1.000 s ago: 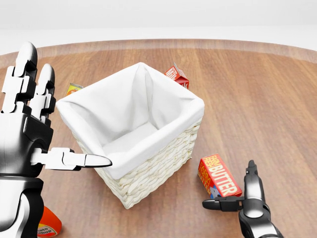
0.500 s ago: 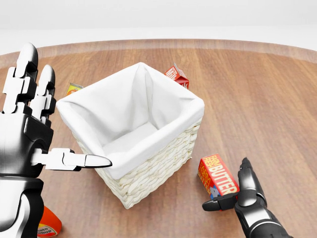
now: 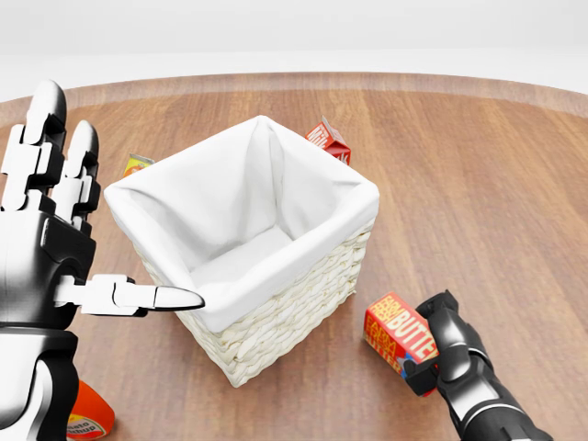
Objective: Pick up the butter and put it in the basket.
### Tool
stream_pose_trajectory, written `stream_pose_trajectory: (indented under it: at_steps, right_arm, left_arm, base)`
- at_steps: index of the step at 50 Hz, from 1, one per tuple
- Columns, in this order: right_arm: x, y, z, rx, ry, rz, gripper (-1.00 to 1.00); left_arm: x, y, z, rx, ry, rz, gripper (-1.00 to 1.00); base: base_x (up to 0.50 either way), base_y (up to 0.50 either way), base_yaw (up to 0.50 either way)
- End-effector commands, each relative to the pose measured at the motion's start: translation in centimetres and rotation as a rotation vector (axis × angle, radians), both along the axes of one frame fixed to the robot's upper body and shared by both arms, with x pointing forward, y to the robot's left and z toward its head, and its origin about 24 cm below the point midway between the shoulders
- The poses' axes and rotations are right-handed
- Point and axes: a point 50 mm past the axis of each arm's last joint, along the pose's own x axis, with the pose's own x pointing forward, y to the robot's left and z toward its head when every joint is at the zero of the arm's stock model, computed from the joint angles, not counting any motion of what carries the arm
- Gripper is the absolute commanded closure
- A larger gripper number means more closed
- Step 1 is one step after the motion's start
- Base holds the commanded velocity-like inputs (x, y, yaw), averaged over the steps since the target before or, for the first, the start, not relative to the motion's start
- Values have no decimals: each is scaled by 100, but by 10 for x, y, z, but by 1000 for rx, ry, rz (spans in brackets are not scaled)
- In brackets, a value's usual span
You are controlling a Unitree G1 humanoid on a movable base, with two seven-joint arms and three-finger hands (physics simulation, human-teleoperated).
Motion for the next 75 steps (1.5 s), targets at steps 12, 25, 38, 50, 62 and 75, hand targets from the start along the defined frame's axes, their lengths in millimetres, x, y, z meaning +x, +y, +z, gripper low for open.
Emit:
stream_pose_trajectory:
  at_steps: [12,25,38,50,62,75]
  right_arm:
    - [11,-27,26,263,-109,-69,100]
    - [12,-37,77,582,-461,-91,100]
    - [-1,-41,157,678,-872,-45,100]
    - [15,-8,268,706,-1214,172,100]
    - [49,28,323,490,-1156,429,100]
    - [71,60,343,176,-969,623,100]
  left_arm:
    - [-2,1,4,-3,-18,5,-100]
    - [-2,2,4,-5,-18,7,-100]
    - [-3,3,10,-9,-44,8,-100]
    - [-5,4,15,-15,-67,8,-100]
    - [-6,3,15,-18,-72,3,-100]
    - [-9,2,19,-22,-90,1,-100]
  base:
    - [0,0,0]
    - [0,0,0]
    - [0,0,0]
    - [0,0,0]
    - [0,0,0]
    - [0,0,0]
